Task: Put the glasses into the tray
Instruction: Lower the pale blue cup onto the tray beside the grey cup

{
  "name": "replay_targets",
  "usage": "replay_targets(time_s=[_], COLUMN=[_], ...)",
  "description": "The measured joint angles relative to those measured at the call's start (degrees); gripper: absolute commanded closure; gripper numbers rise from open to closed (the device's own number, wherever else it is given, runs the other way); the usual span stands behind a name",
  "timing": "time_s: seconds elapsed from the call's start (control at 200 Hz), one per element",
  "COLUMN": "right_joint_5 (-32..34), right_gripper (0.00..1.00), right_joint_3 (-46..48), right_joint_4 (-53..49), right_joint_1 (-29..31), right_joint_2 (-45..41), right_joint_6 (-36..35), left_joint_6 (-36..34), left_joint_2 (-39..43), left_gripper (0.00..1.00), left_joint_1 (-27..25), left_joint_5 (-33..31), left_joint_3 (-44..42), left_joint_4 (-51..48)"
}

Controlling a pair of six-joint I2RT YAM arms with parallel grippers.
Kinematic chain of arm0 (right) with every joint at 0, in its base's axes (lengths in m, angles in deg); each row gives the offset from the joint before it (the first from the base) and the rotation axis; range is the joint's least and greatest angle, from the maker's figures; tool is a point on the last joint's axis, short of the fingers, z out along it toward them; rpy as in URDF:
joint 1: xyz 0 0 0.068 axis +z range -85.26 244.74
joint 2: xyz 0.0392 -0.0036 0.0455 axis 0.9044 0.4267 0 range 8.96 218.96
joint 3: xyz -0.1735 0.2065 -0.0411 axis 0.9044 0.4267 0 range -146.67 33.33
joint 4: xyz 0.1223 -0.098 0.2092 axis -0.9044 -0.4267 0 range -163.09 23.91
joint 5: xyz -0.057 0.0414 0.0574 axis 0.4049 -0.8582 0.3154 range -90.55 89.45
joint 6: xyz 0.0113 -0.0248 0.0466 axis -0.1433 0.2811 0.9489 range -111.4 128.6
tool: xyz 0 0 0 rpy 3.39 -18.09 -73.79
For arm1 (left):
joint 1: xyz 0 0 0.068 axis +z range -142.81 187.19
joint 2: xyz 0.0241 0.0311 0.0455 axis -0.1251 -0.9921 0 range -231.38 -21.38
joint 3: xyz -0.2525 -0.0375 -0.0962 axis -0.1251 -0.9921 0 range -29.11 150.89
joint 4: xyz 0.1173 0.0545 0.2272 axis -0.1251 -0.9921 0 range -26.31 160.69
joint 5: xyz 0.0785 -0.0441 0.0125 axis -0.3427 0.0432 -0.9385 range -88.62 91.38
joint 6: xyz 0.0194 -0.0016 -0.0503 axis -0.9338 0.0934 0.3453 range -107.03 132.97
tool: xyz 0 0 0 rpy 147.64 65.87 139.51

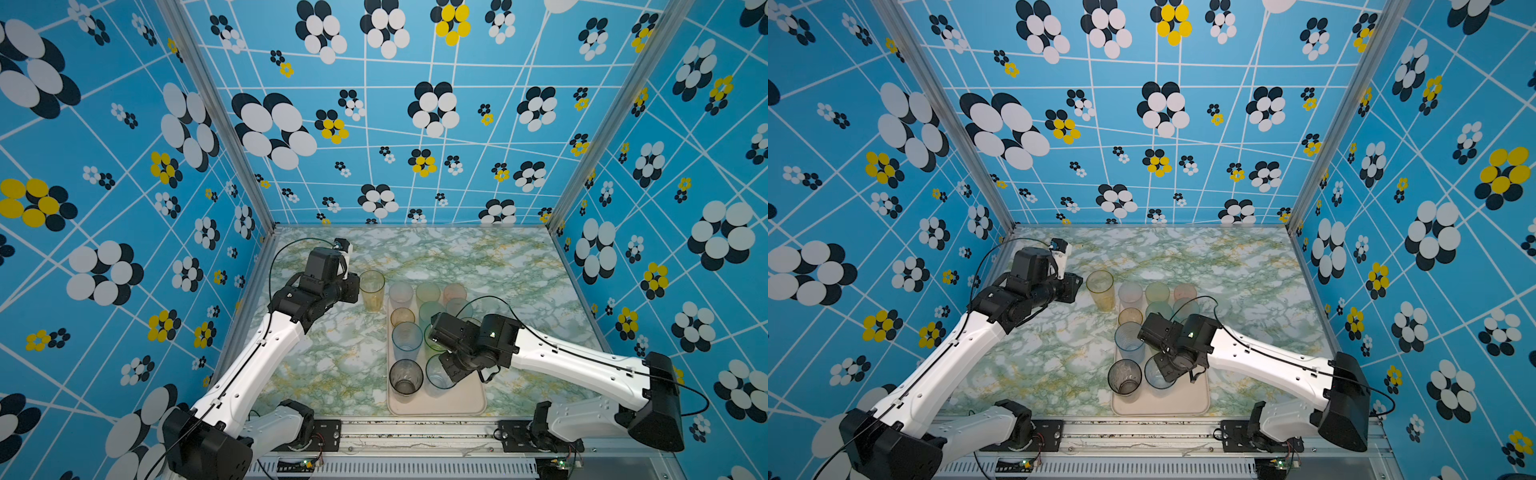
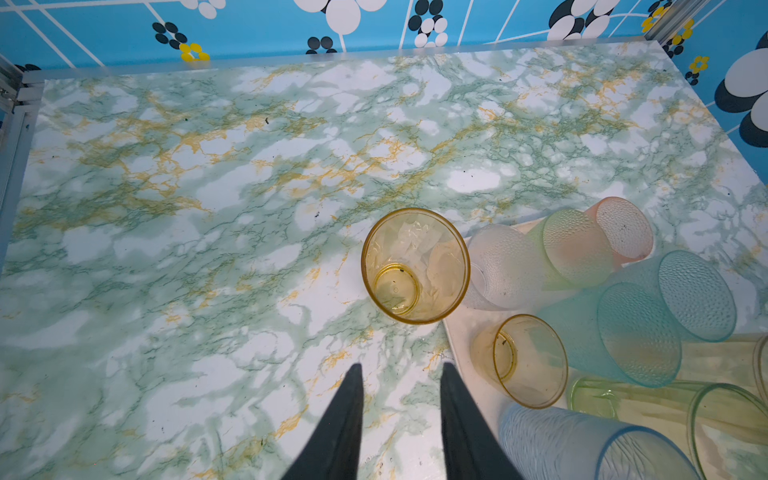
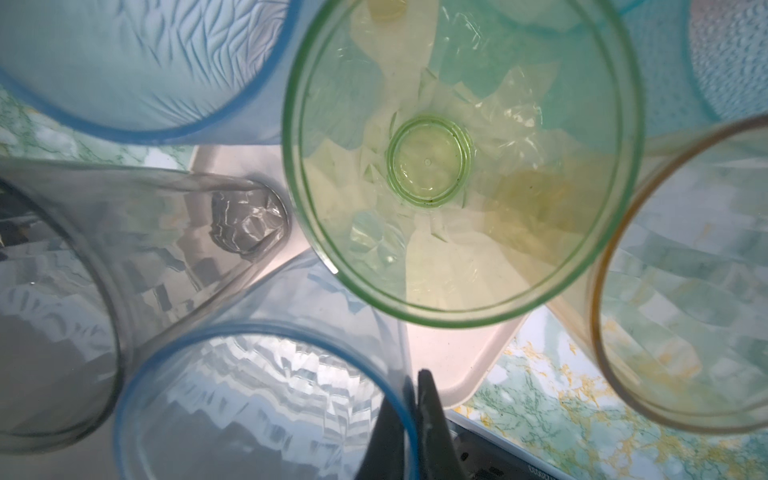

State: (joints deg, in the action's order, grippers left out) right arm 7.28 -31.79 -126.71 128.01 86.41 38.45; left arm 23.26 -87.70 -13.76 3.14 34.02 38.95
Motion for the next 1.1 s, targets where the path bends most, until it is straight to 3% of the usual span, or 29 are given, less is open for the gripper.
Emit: replay_targets(time_s=[0.42,0.715,1.1], right_joint_5=[0.0,0.2,0.0], right_gripper=[0.97,0.88,0.84], right_joint_3=[0.3,0.5,1.0], right_joint_4=[0.1,0.6,1.1], right_joint_1=[0.0,0.0,0.0], right_joint_2=[0.9,0.9,1.0], right_joint_6=[0.0,0.0,0.2], left_joint_6=[0.0,0.0,0.0], left_joint_2=[0.0,0.0,0.0], left_gripper=[0.67,0.67,0.67], left_joint_1=[0.0,0.0,0.0], left_joint_5=[0.0,0.0,0.0], left_joint_3=[0.0,0.0,0.0], left_joint_4=[0.0,0.0,0.0])
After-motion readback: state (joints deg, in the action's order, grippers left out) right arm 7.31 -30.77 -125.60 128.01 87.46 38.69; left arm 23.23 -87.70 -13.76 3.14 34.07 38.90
